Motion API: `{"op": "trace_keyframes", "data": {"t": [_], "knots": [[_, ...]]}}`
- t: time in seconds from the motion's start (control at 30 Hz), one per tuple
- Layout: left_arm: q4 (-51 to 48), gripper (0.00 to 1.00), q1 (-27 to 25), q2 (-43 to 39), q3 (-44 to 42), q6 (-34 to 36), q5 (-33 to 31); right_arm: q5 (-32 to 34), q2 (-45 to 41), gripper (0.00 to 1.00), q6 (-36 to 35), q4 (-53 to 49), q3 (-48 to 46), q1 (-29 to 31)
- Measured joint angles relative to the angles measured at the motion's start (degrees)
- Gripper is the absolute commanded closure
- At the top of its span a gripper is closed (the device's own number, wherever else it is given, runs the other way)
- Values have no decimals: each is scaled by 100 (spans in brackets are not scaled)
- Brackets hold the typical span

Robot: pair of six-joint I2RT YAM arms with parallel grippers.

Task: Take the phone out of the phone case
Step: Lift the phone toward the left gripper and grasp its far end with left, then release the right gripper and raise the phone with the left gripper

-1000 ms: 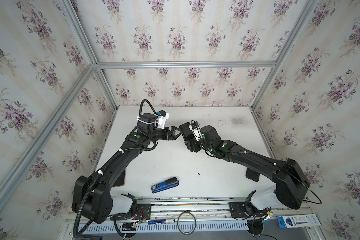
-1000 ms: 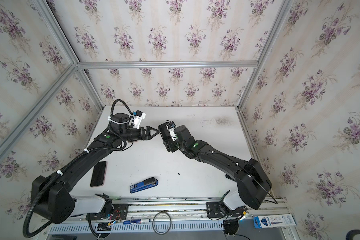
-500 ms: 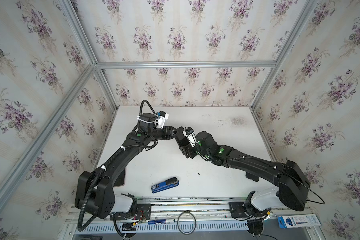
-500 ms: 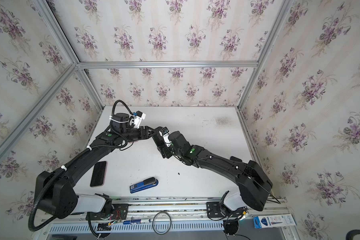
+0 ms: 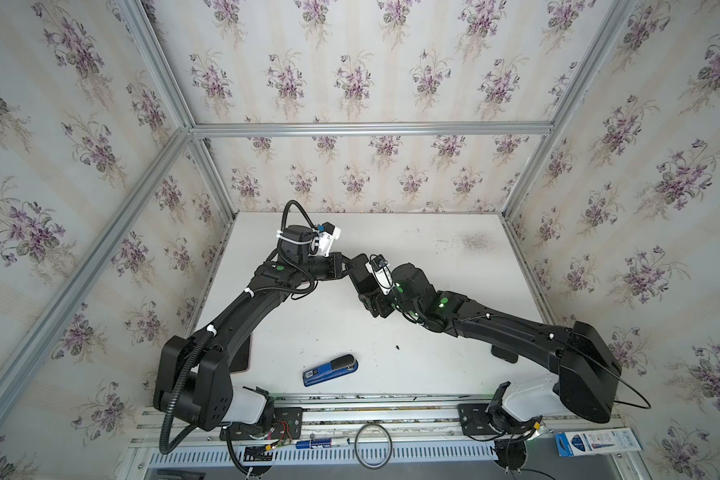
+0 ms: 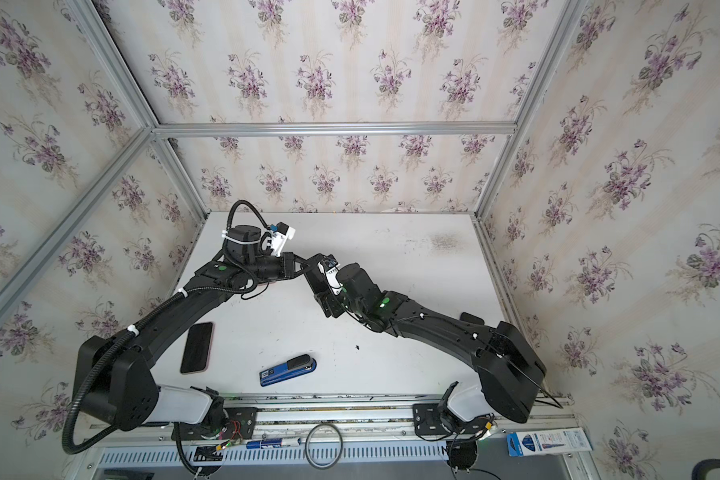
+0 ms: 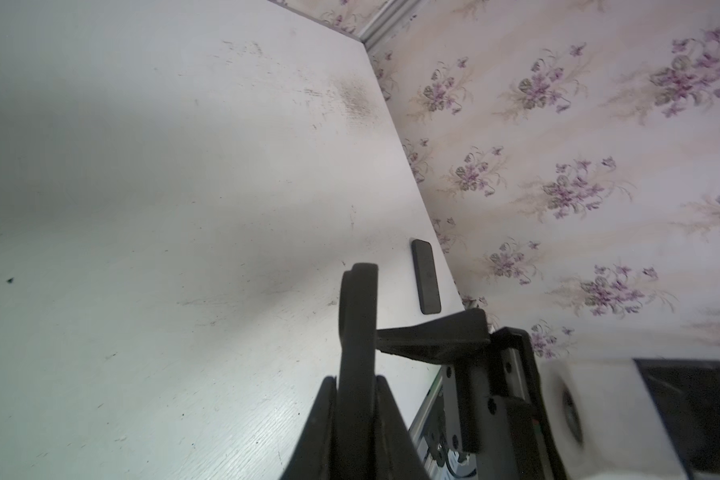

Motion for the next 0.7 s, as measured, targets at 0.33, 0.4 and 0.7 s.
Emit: {"op": "trace_keyframes", "data": {"t": [0.33,0.4,0.7], "knots": [[26,100,-7,-76,0,-4,94,-31,-197,14,7,68,-144,0],[-15,100,2,-186,0,-9,70,-39,-378,5,7,138,-264,0],[-46,100,321,-1014,-125,149,-568,-291,-1565,1,509,138,-949,4]]}}
